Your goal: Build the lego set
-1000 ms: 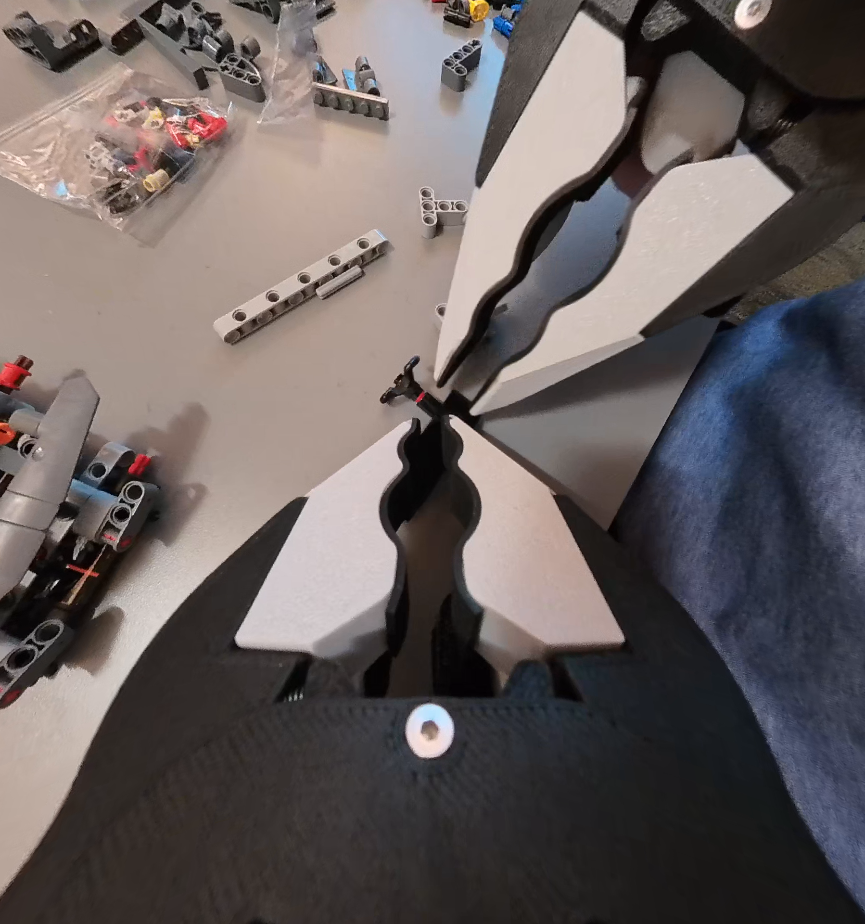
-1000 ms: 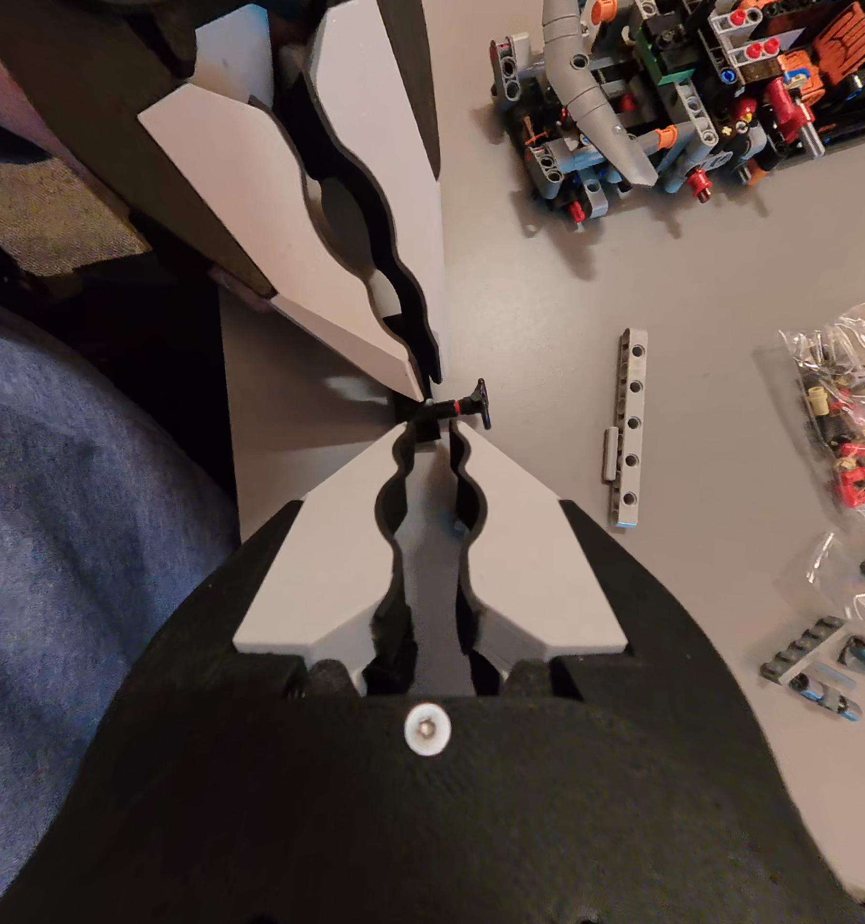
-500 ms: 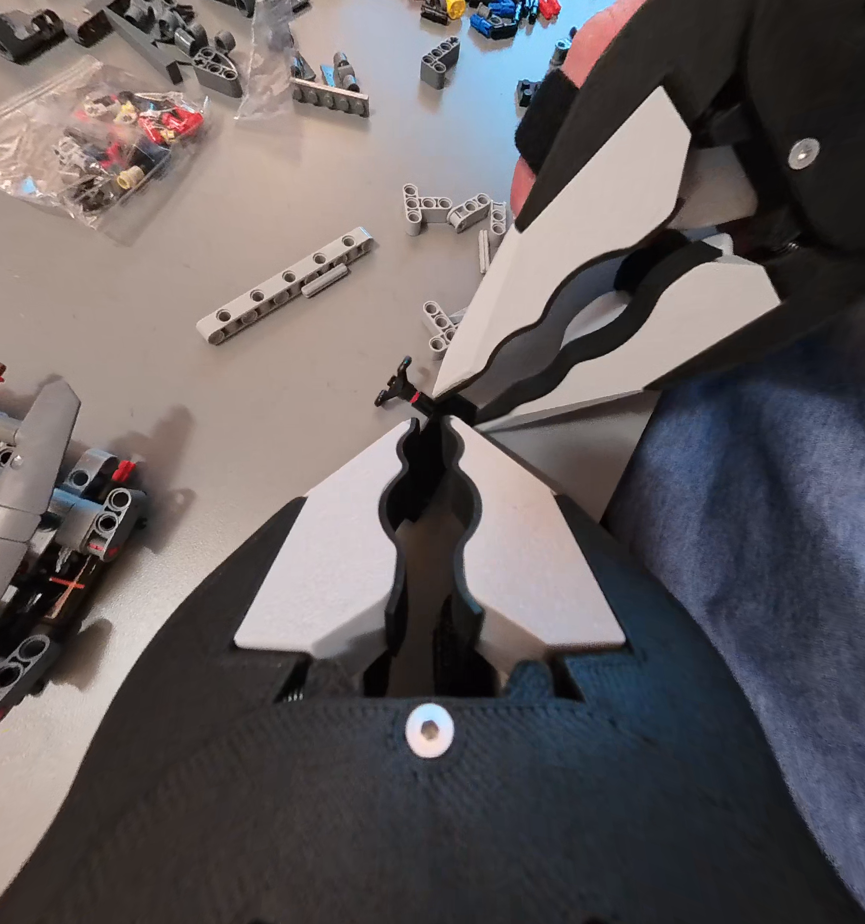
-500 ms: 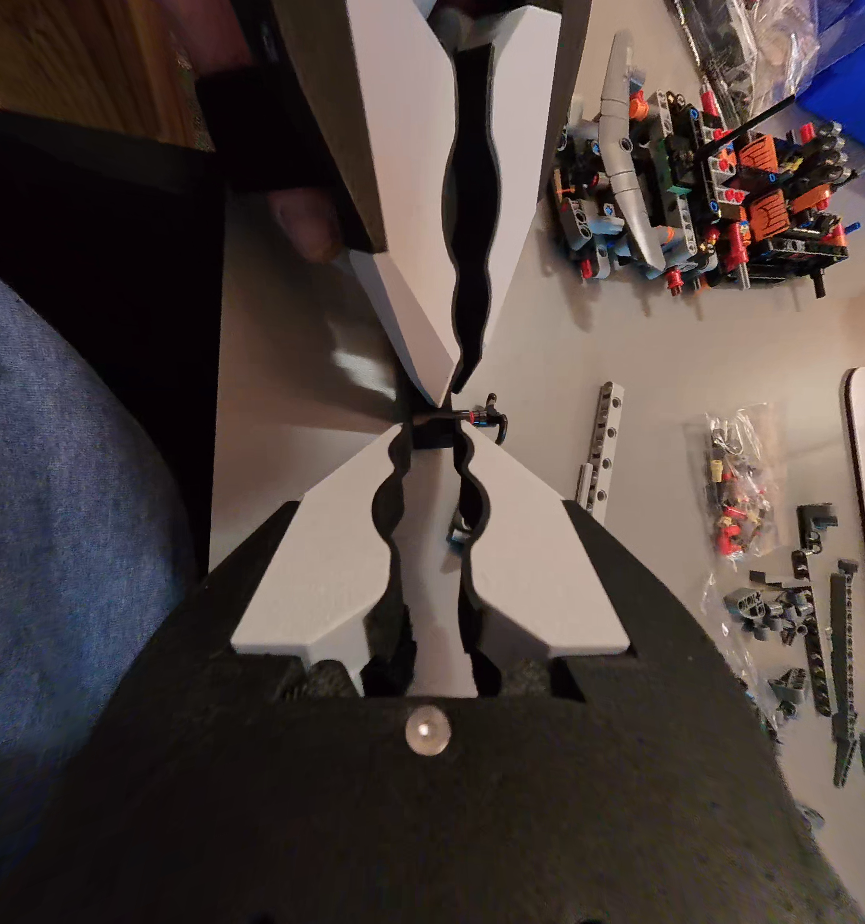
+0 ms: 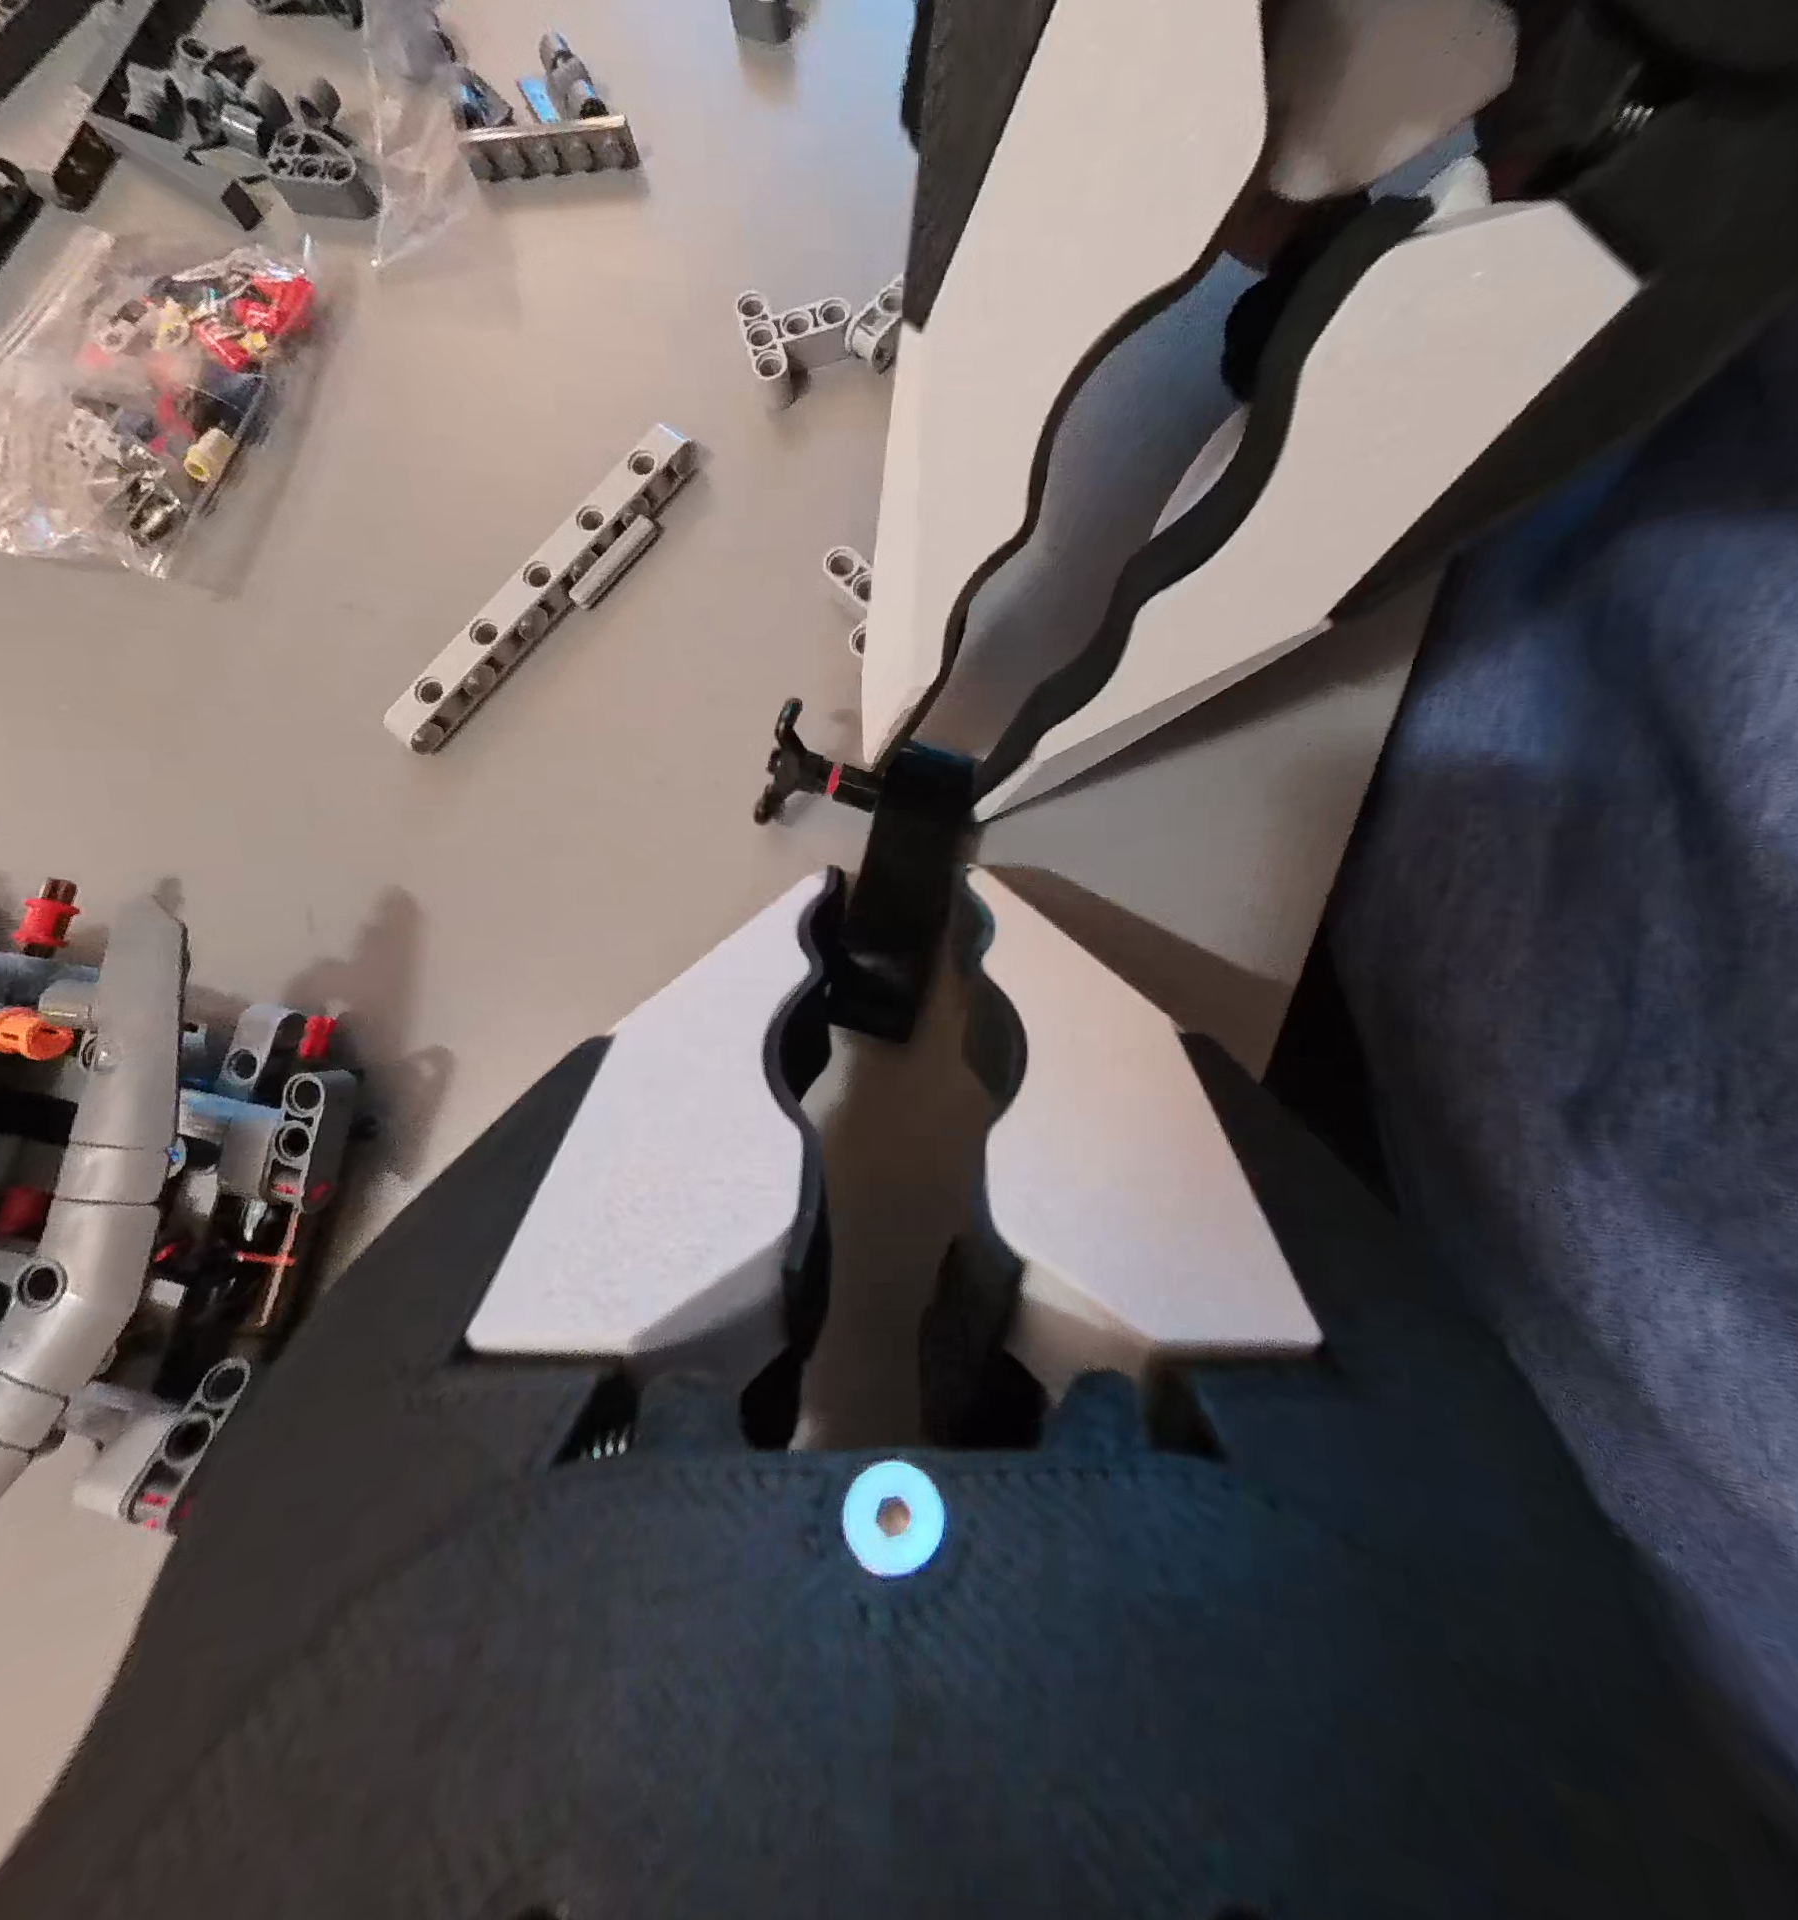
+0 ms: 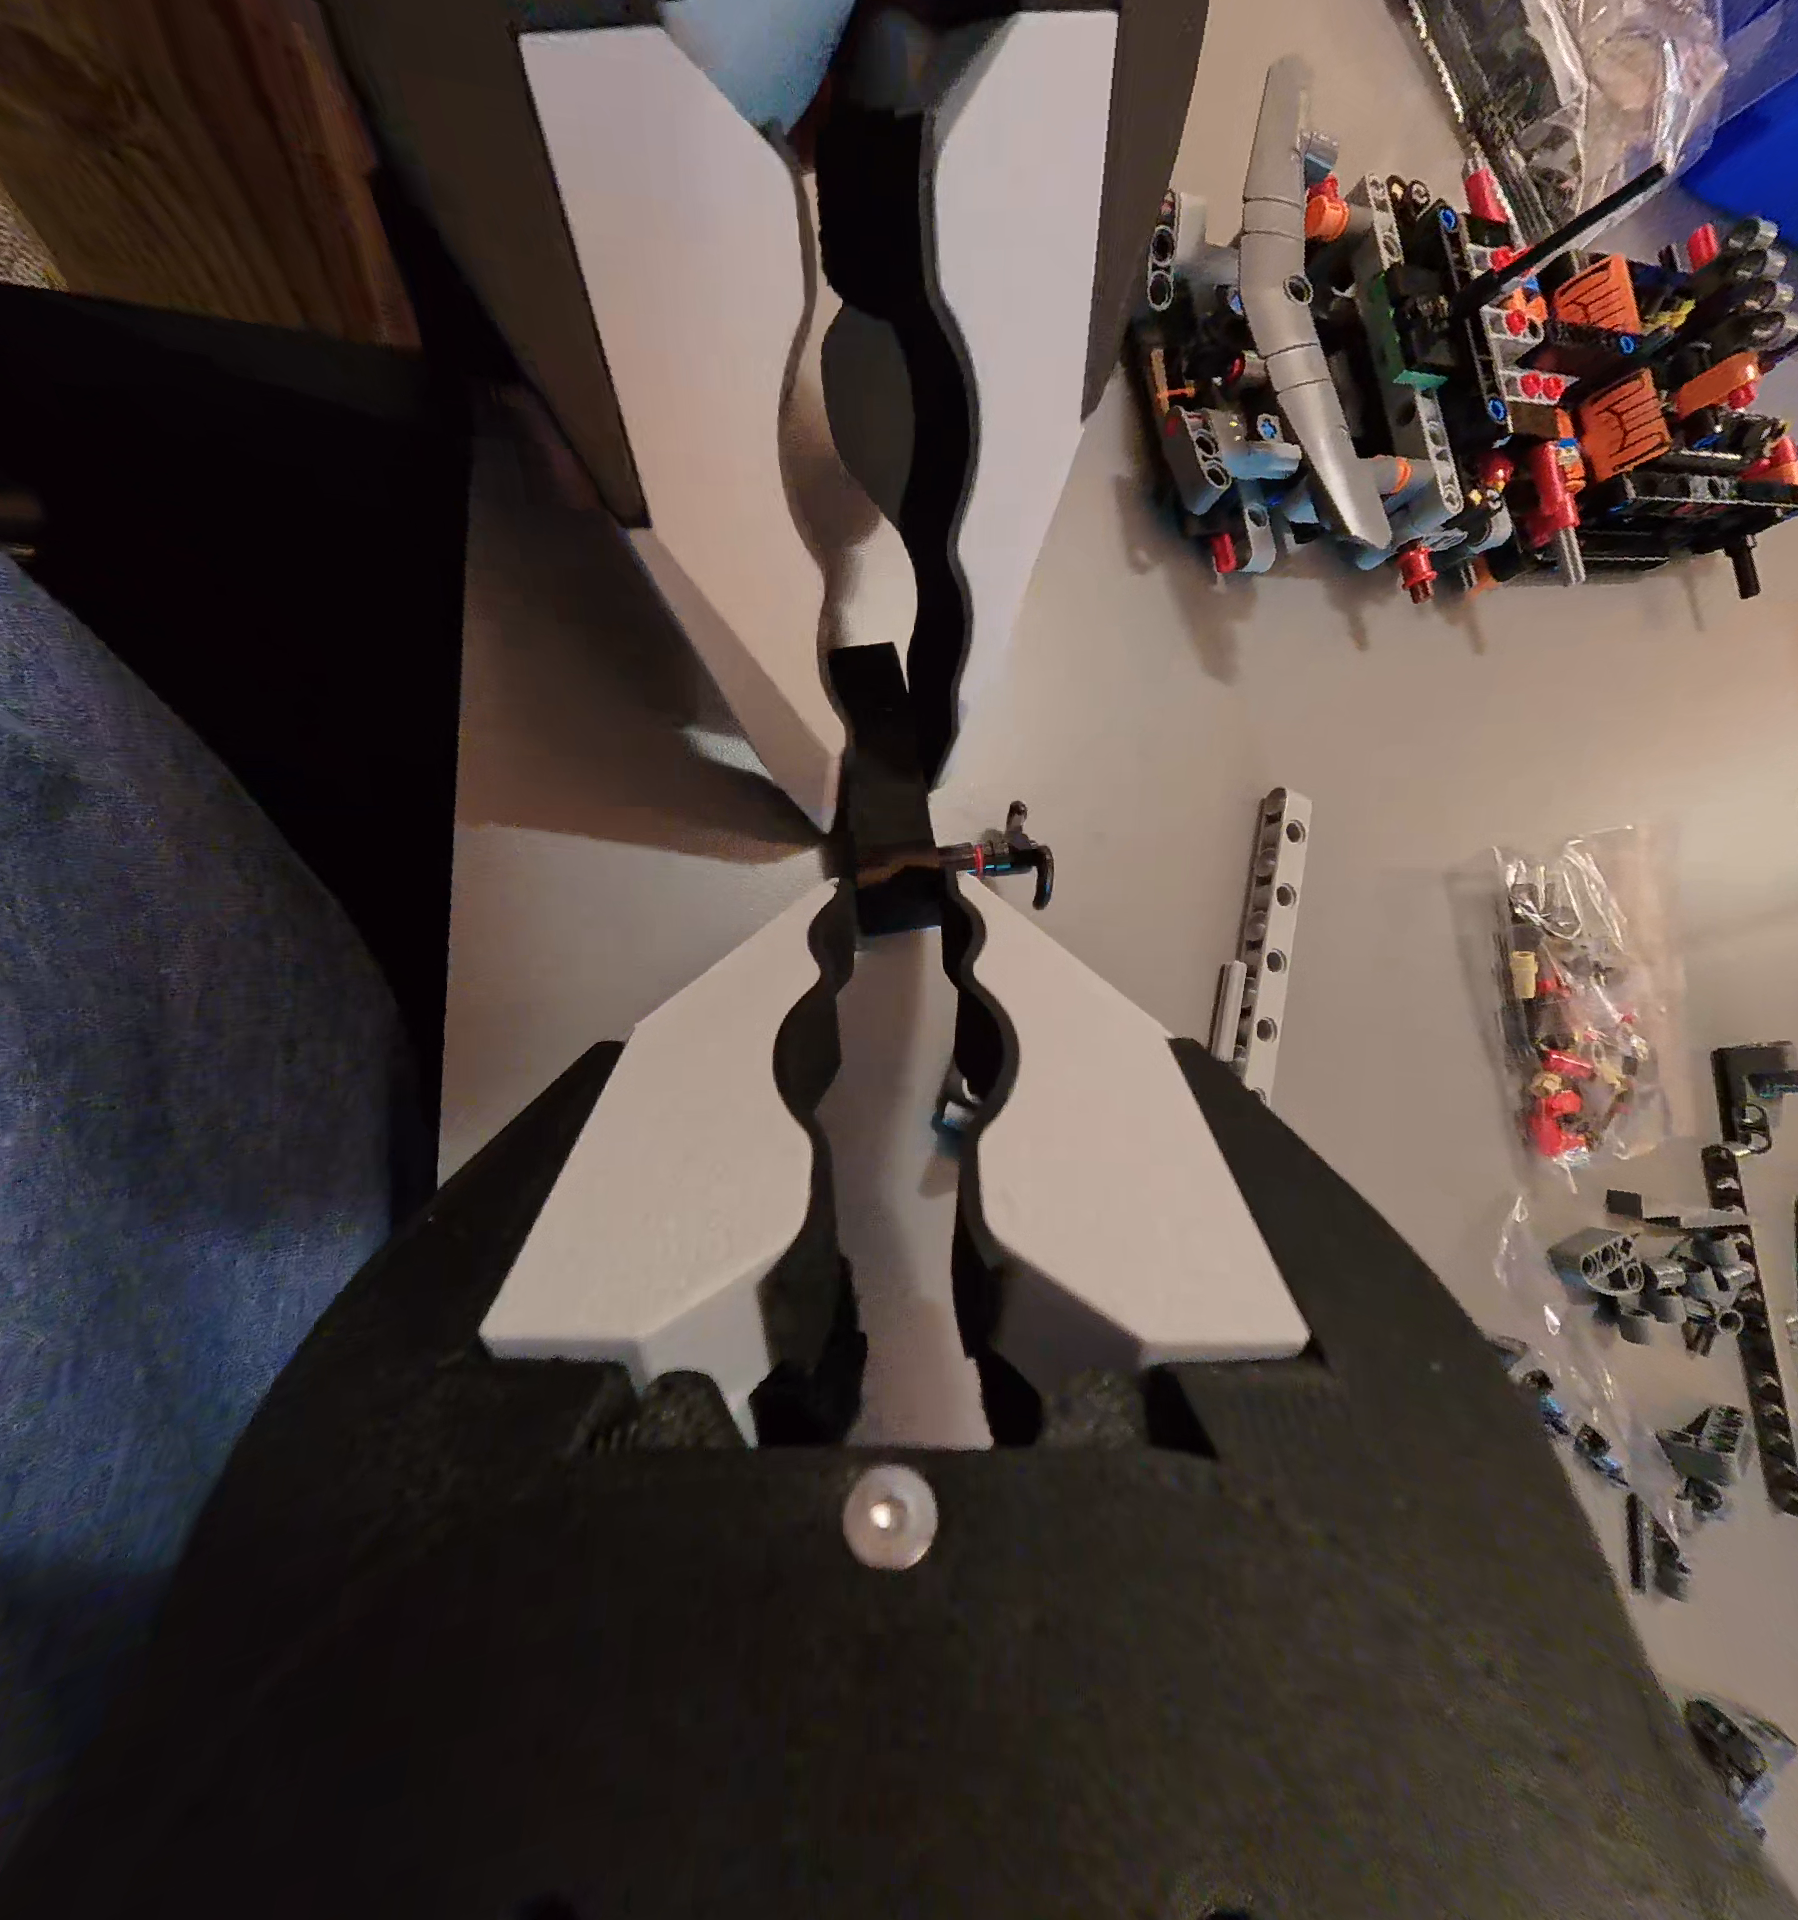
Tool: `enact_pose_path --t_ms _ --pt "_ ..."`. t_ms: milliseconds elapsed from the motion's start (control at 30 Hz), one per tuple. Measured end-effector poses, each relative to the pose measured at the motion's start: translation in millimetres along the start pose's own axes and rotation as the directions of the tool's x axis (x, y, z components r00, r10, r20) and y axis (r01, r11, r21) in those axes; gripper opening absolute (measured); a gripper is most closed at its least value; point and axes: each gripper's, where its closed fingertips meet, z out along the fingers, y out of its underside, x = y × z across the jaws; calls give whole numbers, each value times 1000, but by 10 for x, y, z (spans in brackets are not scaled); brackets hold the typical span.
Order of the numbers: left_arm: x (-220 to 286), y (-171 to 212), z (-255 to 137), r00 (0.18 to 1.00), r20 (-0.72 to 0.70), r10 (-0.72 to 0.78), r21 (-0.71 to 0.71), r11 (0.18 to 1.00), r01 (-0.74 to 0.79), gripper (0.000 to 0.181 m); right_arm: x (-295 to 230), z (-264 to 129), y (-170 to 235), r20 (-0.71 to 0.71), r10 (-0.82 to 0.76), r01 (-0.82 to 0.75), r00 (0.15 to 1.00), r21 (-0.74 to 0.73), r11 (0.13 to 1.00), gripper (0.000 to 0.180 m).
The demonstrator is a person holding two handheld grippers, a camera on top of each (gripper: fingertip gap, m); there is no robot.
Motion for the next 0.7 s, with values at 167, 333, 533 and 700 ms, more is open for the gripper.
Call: enact_pose_path --t_ms 167,333,533,700 --pt "12 1 -1 1000 -17 -7 9 1000 7 16 17 -10 1 2 5 -5 1000 9 1000 14" --pt "-17 -41 -38 991 -67 -113 37 993 116 16 59 -86 -52 -27 -30 31 999 45 998 22" --pt "6 -345 -221 891 -304 -336 103 919 381 16 224 -330 -230 -183 -225 240 957 61 969 27" --pt "-76 -560 -332 817 -401 -415 90 870 485 15 362 -465 -342 -253 -355 371 900 18 928 20"
